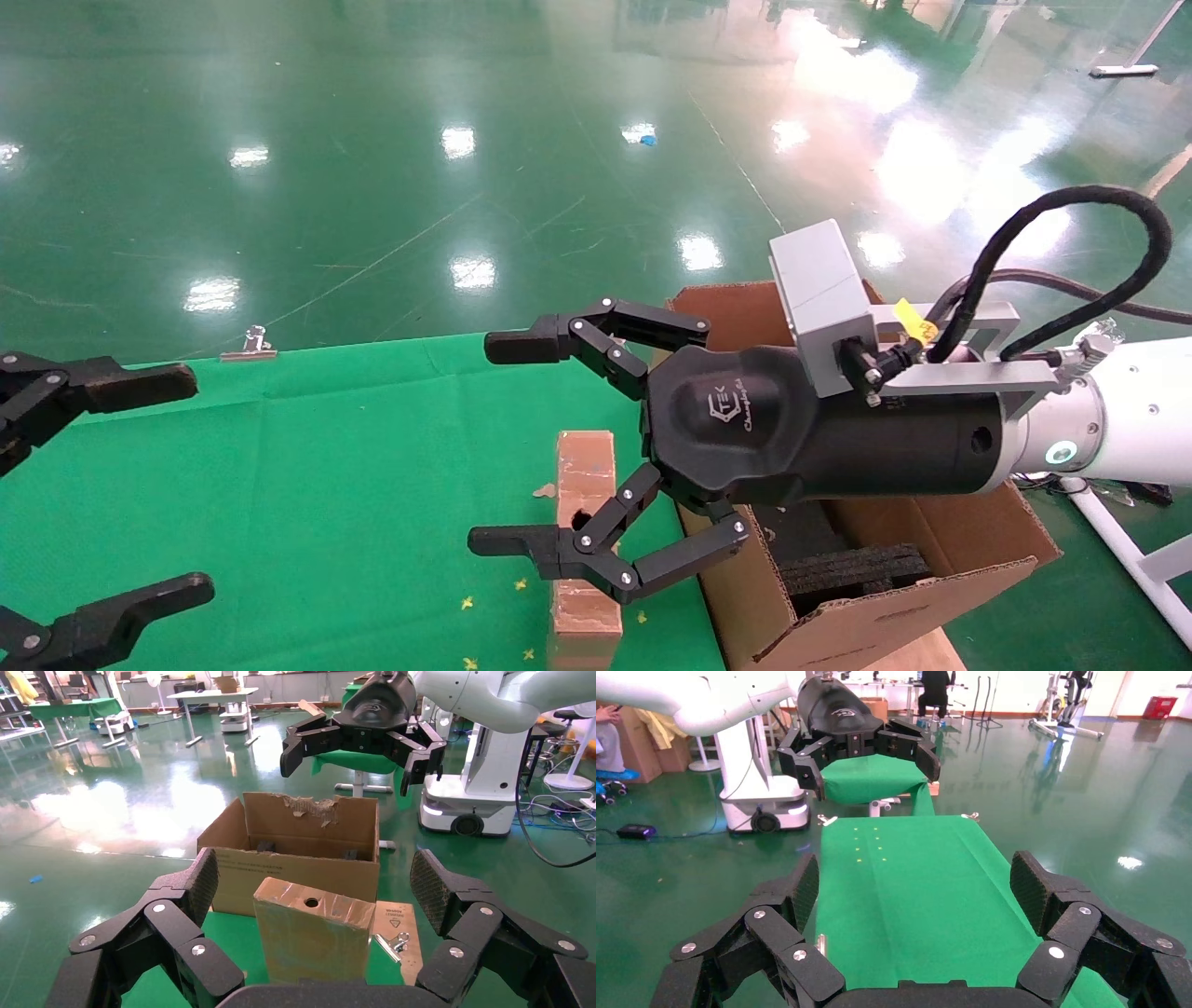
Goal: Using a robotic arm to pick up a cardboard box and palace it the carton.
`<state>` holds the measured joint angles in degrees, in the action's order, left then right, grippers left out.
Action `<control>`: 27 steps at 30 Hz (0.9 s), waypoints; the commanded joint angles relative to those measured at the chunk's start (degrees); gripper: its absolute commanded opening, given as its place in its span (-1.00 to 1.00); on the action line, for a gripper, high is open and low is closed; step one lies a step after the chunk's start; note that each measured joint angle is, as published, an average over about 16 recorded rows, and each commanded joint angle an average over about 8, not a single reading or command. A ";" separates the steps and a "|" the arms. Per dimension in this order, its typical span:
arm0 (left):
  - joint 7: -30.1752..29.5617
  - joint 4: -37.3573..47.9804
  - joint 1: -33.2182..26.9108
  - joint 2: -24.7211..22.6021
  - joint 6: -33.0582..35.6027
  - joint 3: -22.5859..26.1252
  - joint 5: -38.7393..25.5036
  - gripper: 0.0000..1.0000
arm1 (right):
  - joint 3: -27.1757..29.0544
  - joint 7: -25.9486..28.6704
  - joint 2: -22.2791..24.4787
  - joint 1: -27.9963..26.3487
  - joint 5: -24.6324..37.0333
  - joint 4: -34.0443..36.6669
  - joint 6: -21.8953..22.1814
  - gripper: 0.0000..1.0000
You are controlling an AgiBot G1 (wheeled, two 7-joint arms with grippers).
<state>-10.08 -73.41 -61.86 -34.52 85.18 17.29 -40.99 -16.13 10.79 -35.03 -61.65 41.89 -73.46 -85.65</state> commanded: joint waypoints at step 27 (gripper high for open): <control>0.03 0.05 -0.03 0.00 0.02 0.04 0.02 1.00 | -11.78 12.49 -6.55 -12.15 18.15 -3.05 -1.12 1.00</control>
<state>-10.04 -73.36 -61.89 -34.52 85.20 17.33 -40.97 -28.52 23.68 -42.18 -74.36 60.67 -76.21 -87.22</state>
